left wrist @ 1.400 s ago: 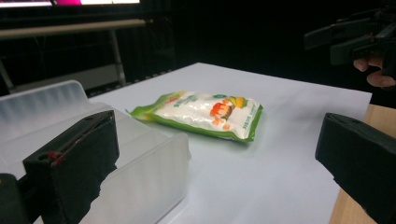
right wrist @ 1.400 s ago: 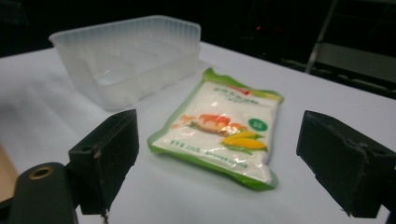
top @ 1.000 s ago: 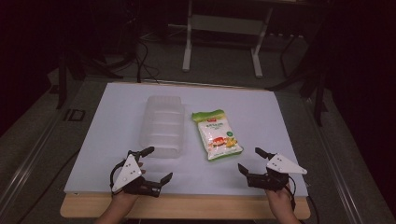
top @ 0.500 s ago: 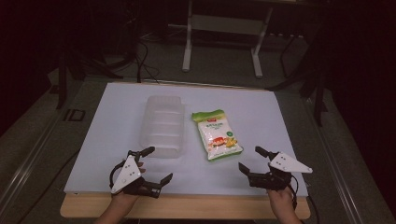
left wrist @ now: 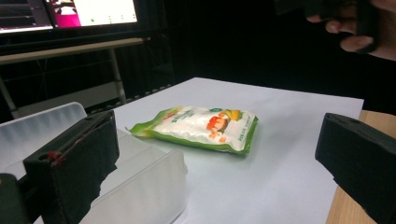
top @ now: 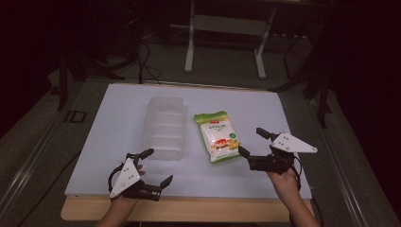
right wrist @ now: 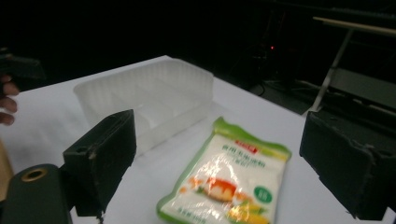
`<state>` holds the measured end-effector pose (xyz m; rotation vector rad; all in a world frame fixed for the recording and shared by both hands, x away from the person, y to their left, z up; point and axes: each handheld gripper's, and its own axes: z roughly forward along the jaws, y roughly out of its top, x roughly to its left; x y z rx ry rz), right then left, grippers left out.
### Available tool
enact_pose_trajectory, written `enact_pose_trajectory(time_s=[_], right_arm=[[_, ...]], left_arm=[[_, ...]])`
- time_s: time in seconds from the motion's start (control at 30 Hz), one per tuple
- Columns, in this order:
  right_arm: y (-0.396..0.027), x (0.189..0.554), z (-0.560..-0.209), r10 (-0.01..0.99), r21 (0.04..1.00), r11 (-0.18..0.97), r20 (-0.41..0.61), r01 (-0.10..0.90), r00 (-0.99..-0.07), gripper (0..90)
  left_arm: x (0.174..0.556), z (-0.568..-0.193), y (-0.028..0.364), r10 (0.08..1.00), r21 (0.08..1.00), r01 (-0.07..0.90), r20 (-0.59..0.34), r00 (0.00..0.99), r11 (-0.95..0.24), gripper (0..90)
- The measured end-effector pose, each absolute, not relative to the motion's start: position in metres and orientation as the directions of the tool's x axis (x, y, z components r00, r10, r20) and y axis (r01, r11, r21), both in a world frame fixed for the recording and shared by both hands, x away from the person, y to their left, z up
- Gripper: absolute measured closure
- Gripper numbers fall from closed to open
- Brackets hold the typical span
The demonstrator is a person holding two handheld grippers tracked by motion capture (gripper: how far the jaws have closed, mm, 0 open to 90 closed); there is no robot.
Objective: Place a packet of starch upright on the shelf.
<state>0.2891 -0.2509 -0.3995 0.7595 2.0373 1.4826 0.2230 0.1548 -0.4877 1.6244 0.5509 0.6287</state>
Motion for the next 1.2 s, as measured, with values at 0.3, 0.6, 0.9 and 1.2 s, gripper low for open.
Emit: enact_pose_trajectory(time_s=[0.3, 0.6, 0.9, 1.2], right_arm=[[-0.244, 0.313, -0.386, 0.701, 0.968, 0.218, -0.064, 0.127, -0.710, 10.7], [-0.237, 0.344, -0.374, 0.695, 0.968, 0.224, -0.078, 0.112, -0.715, 10.8], [-0.227, 0.379, -0.381, 0.683, 0.945, 0.285, -0.083, 0.161, -0.726, 11.0], [-0.220, 0.410, -0.395, 0.704, 0.930, 0.295, -0.057, 0.218, -0.708, 12.9]], left_arm=[[0.223, -0.488, 0.155, 0.659, 0.992, 0.003, 0.084, 0.747, -0.129, 0.0], [0.223, -0.488, 0.155, 0.654, 0.991, 0.005, 0.087, 0.751, -0.137, 0.0], [0.223, -0.489, 0.154, 0.649, 0.990, 0.007, 0.085, 0.756, -0.138, 0.0], [0.223, -0.489, 0.154, 0.648, 0.990, 0.003, 0.088, 0.757, -0.138, 0.0]])
